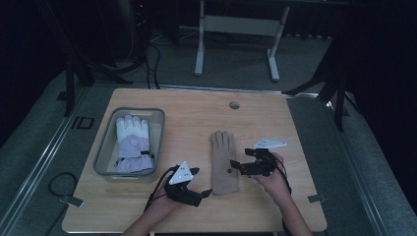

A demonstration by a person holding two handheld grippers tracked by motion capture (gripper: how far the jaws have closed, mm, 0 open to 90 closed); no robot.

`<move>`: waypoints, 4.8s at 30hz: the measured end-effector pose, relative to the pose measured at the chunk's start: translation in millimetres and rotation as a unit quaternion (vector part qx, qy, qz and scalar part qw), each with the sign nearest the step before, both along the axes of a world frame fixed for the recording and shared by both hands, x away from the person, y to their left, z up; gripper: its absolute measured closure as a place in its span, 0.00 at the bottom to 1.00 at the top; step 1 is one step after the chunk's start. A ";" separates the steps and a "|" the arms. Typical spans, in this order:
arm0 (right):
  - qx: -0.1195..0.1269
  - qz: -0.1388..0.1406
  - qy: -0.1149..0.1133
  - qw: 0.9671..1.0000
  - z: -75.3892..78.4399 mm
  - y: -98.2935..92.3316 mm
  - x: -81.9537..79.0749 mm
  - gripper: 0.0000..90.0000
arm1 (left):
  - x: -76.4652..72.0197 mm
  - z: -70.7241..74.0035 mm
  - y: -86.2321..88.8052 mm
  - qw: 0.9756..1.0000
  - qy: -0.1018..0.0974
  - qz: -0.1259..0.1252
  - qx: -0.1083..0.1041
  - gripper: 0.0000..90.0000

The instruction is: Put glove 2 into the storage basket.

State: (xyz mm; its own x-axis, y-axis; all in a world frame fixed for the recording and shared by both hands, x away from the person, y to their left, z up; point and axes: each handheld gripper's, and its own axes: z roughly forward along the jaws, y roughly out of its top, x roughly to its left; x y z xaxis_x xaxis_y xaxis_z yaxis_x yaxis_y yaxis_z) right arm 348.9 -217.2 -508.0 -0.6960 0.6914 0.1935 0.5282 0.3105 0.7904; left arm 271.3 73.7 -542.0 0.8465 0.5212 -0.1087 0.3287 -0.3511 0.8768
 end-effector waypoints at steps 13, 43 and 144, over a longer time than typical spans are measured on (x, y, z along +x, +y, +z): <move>-0.015 -0.026 -0.013 0.999 12.1 10.5 44.9 0.32 | 3.2 8.3 -43.0 0.994 -0.006 -0.080 0.079 0.17; -0.056 -0.004 0.106 0.993 -35.0 37.8 70.4 0.68 | 21.3 -11.1 -66.1 0.979 0.007 -0.126 0.161 0.41; -0.059 0.181 -0.035 0.981 74.2 340.1 80.2 0.75 | -0.5 88.8 171.8 0.959 0.006 0.077 0.273 0.91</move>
